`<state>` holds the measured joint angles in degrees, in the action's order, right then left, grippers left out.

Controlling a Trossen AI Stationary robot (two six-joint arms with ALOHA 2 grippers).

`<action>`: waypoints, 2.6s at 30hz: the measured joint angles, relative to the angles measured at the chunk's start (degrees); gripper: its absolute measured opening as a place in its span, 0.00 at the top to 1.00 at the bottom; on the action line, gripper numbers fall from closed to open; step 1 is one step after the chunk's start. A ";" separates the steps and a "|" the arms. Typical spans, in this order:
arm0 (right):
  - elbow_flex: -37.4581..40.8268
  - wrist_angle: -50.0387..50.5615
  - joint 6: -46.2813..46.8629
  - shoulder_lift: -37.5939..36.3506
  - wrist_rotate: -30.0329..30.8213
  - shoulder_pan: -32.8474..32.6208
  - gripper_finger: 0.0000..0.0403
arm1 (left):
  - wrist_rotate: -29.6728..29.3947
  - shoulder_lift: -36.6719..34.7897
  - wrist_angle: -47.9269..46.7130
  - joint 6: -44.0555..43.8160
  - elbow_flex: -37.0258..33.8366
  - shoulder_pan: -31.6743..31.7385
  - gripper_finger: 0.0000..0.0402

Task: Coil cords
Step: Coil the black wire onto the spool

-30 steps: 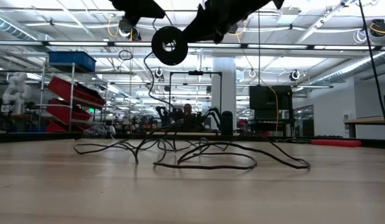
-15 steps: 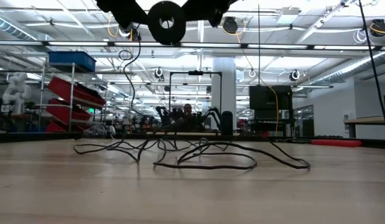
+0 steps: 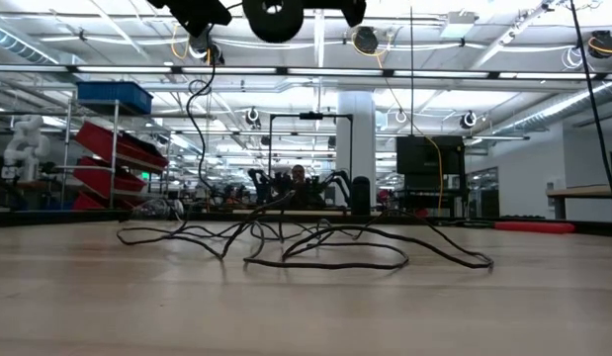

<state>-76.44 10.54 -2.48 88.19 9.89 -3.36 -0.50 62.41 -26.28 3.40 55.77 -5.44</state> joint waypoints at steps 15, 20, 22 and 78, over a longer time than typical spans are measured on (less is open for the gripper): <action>0.01 -0.41 2.90 -2.64 1.77 -0.95 1.00 | -1.56 0.00 0.23 -0.09 0.00 -2.75 0.97; 0.01 -0.13 3.55 -2.70 1.65 -0.97 1.00 | -1.55 0.02 0.16 0.13 0.00 -4.33 0.95; 0.01 -0.18 3.57 -2.71 1.75 -0.97 1.00 | -1.50 0.02 -0.12 0.13 0.00 -4.88 0.91; 0.00 -0.67 2.84 -2.72 1.77 -0.93 1.00 | -26.39 4.96 21.51 2.97 -0.04 -10.35 0.97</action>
<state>-76.44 9.87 0.36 85.47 11.66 -4.29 -26.89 67.37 -4.78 6.37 55.72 -15.79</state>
